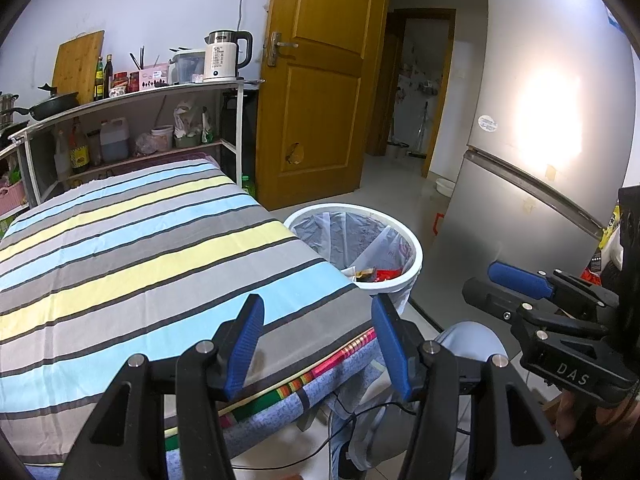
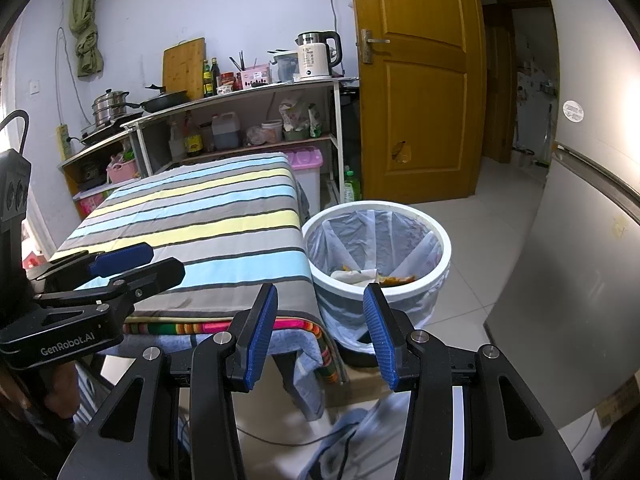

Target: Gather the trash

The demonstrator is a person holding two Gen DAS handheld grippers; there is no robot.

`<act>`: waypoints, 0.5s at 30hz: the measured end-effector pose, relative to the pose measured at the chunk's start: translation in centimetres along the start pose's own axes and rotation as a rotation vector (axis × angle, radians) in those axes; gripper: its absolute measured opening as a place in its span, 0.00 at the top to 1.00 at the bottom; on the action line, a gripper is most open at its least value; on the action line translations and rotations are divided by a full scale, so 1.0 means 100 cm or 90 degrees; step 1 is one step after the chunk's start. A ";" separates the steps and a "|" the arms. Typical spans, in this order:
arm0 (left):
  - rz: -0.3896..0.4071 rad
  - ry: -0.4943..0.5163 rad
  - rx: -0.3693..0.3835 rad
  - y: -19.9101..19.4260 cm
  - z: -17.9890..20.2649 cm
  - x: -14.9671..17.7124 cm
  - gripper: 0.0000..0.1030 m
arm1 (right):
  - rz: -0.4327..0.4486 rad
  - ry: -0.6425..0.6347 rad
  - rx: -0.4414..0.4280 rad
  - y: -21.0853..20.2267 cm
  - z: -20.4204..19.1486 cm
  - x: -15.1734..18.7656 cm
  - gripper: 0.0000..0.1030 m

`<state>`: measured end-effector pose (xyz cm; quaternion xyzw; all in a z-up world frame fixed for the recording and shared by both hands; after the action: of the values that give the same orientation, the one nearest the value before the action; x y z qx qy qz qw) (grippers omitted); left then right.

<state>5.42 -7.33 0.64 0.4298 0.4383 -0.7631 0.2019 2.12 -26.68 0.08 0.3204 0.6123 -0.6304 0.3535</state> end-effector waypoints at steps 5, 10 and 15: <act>0.000 -0.001 0.000 0.000 0.000 0.000 0.44 | 0.001 0.000 0.000 -0.001 -0.001 -0.001 0.56; -0.002 -0.001 -0.001 0.000 0.001 0.002 0.44 | 0.001 0.000 0.000 -0.001 0.000 -0.001 0.56; -0.006 -0.003 0.000 0.001 0.001 0.002 0.44 | 0.001 0.000 0.000 -0.001 -0.001 -0.001 0.56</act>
<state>5.31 -7.50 0.43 0.4263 0.4401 -0.7647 0.1996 2.10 -26.62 0.16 0.3205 0.6121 -0.6303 0.3541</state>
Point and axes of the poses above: each gripper's, at about its wrist camera, not at the fingertips, and y roughly the way its jaws point, z to its right, x to its underside, the point moved 2 cm from there along y, roughly the way its jaws point, and after that the axes turned 14 degrees about x, right-handed, at the moved point
